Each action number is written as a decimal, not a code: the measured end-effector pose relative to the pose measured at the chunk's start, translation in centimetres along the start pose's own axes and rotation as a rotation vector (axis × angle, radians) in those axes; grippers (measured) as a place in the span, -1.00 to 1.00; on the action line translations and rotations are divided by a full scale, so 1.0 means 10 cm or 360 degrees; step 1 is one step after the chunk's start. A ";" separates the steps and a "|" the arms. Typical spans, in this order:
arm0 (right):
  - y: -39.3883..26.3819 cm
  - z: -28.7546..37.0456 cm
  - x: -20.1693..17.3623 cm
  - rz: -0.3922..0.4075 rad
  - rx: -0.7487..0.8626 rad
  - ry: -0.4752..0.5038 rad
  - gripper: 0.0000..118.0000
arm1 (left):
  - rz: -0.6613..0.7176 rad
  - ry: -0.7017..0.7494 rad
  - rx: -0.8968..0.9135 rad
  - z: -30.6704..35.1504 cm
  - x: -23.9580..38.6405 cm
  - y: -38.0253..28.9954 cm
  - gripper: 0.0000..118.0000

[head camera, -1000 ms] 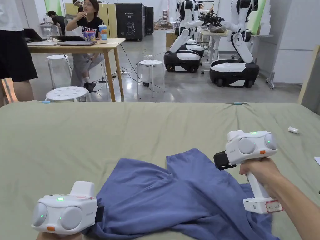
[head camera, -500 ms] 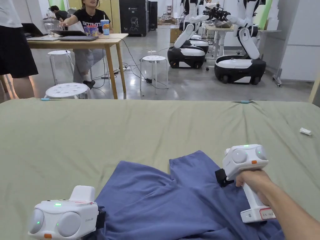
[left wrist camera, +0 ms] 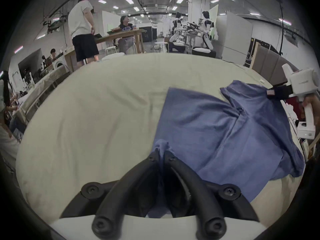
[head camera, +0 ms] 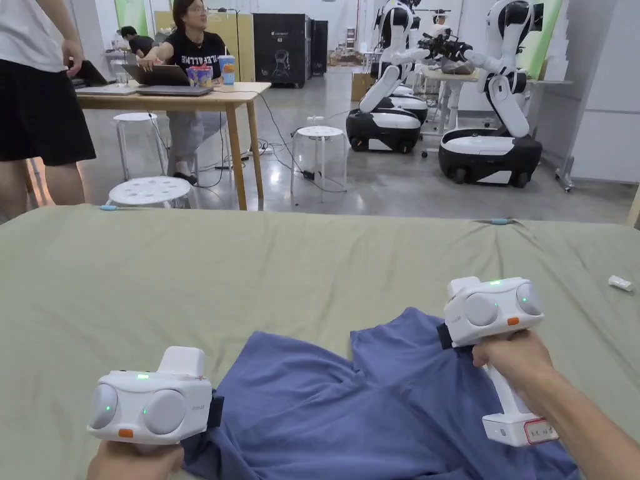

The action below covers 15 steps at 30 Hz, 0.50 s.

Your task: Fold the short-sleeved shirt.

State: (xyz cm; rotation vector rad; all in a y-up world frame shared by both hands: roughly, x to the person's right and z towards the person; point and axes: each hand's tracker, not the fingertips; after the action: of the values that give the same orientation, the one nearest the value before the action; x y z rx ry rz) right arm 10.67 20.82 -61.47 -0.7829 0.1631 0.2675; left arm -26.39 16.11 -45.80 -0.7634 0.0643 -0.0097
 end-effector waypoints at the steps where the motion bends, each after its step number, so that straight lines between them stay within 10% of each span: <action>1: 0.08 0.11 0.01 0.0007 0.0066 -0.0007 -0.98 | -0.0019 0.0041 0.0054 0.05 0.00 0.10 -0.95; 15: 1.94 1.73 0.46 0.0134 0.0752 -0.0602 -0.98 | -0.0139 0.0352 0.0624 0.99 0.04 2.75 -0.95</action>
State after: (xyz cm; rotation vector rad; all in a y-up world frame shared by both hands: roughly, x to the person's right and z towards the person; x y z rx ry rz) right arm 10.14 47.11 -63.57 -0.2481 -0.0980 0.4323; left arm -25.78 42.79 -57.72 -0.3703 0.2323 -0.1853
